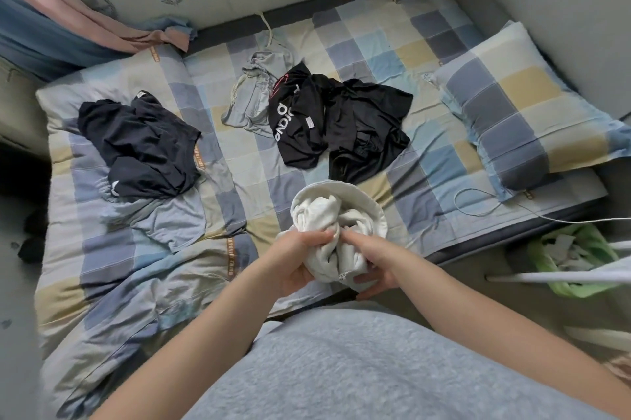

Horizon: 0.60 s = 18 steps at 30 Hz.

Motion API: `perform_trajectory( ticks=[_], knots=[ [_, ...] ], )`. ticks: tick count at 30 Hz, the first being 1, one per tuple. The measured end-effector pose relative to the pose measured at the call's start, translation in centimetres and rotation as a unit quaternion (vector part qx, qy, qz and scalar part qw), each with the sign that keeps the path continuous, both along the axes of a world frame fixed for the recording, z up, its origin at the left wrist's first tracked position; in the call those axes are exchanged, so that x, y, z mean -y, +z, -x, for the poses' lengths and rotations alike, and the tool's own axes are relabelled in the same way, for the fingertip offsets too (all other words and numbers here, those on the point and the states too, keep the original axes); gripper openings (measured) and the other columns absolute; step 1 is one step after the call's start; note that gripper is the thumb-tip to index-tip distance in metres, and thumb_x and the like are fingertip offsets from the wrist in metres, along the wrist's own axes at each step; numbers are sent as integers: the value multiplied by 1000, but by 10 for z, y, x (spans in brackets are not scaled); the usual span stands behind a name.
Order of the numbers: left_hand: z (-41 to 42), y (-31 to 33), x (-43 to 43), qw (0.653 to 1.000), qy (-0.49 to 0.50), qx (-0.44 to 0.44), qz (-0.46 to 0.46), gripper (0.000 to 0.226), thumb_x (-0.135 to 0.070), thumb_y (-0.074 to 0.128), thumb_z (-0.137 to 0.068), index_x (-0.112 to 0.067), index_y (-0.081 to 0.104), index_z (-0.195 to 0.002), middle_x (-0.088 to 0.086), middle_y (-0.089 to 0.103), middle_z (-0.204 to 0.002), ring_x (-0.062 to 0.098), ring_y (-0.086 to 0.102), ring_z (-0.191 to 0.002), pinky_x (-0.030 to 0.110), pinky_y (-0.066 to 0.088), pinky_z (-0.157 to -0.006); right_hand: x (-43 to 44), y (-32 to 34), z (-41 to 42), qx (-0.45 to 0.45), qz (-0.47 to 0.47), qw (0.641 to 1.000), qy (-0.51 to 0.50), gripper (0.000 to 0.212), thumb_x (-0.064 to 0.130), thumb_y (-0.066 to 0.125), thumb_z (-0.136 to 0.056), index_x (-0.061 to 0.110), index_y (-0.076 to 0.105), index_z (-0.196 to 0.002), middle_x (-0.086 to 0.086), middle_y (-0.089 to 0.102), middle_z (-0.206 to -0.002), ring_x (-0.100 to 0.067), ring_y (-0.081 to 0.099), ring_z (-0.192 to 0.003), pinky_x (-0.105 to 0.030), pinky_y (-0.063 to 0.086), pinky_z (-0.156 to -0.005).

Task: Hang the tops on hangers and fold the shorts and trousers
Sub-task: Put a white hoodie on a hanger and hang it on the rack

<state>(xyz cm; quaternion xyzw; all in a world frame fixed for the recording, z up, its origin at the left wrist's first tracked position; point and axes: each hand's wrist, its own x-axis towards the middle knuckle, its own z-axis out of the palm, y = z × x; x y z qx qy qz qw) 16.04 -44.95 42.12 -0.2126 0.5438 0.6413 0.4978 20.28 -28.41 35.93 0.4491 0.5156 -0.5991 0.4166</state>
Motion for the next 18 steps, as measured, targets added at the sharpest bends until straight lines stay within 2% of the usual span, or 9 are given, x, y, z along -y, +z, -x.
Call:
perform_trajectory(
  ticks=[2, 4, 5, 7, 10, 13, 15, 16, 18],
  knots=[
    [3, 0, 10, 1000, -16, -9, 18, 42, -15, 67, -91, -2, 61, -130, 23, 68, -122, 37, 67, -110, 40, 58, -76, 12, -15, 1, 22, 10, 999, -38, 58, 60, 81, -66, 14, 71, -100, -5, 74, -89, -22, 69, -78, -39, 59, -59],
    [7, 1, 22, 999, -32, -15, 19, 40, -15, 67, -89, -2, 63, -127, 22, 69, -121, 35, 68, -107, 38, 58, -73, 24, -29, 0, 58, 63, 986, -142, 33, 38, 80, -78, 10, 63, -80, -2, 62, -66, -13, 58, -56, -22, 51, -51],
    [9, -2, 31, 999, -37, -19, 13, 40, -15, 67, -88, -3, 65, -126, 20, 70, -121, 33, 69, -106, 37, 58, -71, 28, -35, -2, 70, 79, 974, -201, 29, 31, 78, -82, 11, 59, -75, 0, 57, -58, -11, 52, -48, -19, 47, -45],
    [15, -7, 51, 999, -29, -20, -14, 39, -13, 65, -87, -5, 65, -125, 17, 70, -121, 31, 69, -106, 37, 59, -76, 34, -45, -9, 77, 83, 944, -309, 24, 25, 70, -89, 8, 61, -76, -4, 61, -53, -16, 59, -45, -22, 50, -40],
    [28, -20, 82, 998, 41, -4, -41, 43, -5, 53, -87, -2, 59, -129, 17, 68, -124, 30, 64, -109, 38, 49, -97, 48, -43, -30, 25, 83, 882, -463, 18, 19, 56, -94, 5, 65, -87, -12, 70, -62, -28, 69, -57, -43, 57, -45],
    [37, -33, 108, 989, 113, 46, -86, 51, -1, 52, -74, 2, 56, -125, 20, 67, -120, 34, 64, -107, 39, 46, -106, 73, -35, -61, -48, 86, 809, -579, 27, 23, 58, -92, 11, 64, -115, -17, 71, -94, -34, 67, -86, -48, 61, -66],
    [36, -37, 114, 984, 110, 72, -121, 50, -4, 55, -70, 4, 57, -120, 20, 71, -112, 34, 70, -100, 38, 52, -99, 92, -31, -82, -81, 81, 764, -635, 41, 39, 67, -90, 10, 64, -119, -18, 70, -110, -36, 67, -101, -51, 57, -85],
    [34, -39, 114, 984, 97, 81, -129, 49, -6, 57, -69, 3, 57, -117, 19, 72, -106, 32, 73, -91, 36, 57, -88, 99, -28, -95, -85, 77, 745, -657, 46, 46, 69, -88, 10, 65, -116, -19, 71, -111, -37, 68, -104, -51, 57, -87],
    [28, -41, 110, 986, 42, 90, -134, 51, -10, 60, -68, 0, 60, -117, 15, 71, -100, 26, 73, -81, 30, 60, -69, 112, -22, -124, -77, 66, 717, -689, 43, 48, 68, -88, 10, 67, -107, -19, 75, -96, -36, 70, -94, -47, 61, -72]
  ],
)
